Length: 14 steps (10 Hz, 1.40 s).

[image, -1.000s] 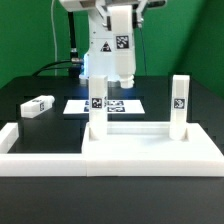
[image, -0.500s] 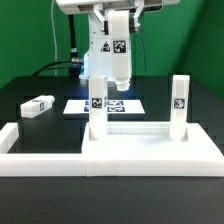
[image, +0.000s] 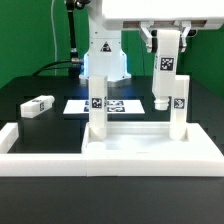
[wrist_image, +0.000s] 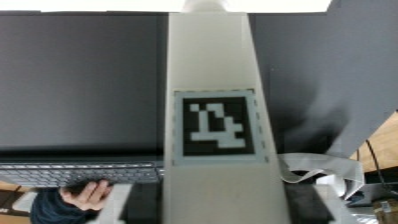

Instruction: Assemble desk

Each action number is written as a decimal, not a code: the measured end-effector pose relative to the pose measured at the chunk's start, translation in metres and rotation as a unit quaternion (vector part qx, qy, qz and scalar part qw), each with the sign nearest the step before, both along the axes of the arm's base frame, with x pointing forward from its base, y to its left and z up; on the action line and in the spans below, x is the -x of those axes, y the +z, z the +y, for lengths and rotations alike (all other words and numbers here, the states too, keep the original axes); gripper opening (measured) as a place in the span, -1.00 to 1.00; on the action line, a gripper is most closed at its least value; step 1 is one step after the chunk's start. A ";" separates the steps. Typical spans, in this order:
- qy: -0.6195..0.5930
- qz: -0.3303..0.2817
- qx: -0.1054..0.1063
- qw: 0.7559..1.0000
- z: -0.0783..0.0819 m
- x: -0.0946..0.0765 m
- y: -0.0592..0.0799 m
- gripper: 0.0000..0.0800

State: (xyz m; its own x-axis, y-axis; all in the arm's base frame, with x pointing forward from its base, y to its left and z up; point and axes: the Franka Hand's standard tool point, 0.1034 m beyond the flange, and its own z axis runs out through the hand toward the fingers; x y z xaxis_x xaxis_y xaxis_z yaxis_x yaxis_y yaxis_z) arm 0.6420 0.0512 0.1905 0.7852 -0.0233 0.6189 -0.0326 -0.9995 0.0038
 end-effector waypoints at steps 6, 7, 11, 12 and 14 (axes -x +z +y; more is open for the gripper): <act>0.013 0.007 -0.004 1.000 0.029 -0.008 -0.024 -0.27; 0.013 0.009 -0.003 1.000 0.028 -0.008 -0.026 -0.27; 0.013 0.010 -0.003 1.000 0.028 -0.007 -0.028 -0.27; 0.017 0.007 -0.003 1.000 0.036 -0.006 -0.035 -0.27; 0.020 0.013 -0.002 1.000 0.042 -0.006 -0.049 -0.27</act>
Offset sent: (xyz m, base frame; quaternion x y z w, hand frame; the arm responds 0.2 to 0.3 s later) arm 0.0131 0.0425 -0.0349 0.0548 0.0047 0.0390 0.9977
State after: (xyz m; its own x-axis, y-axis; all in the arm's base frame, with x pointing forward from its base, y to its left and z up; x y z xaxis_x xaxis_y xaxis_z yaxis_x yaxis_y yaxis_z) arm 0.6481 0.0937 0.1412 0.8010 0.0070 0.5986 0.0080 -1.0000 0.0009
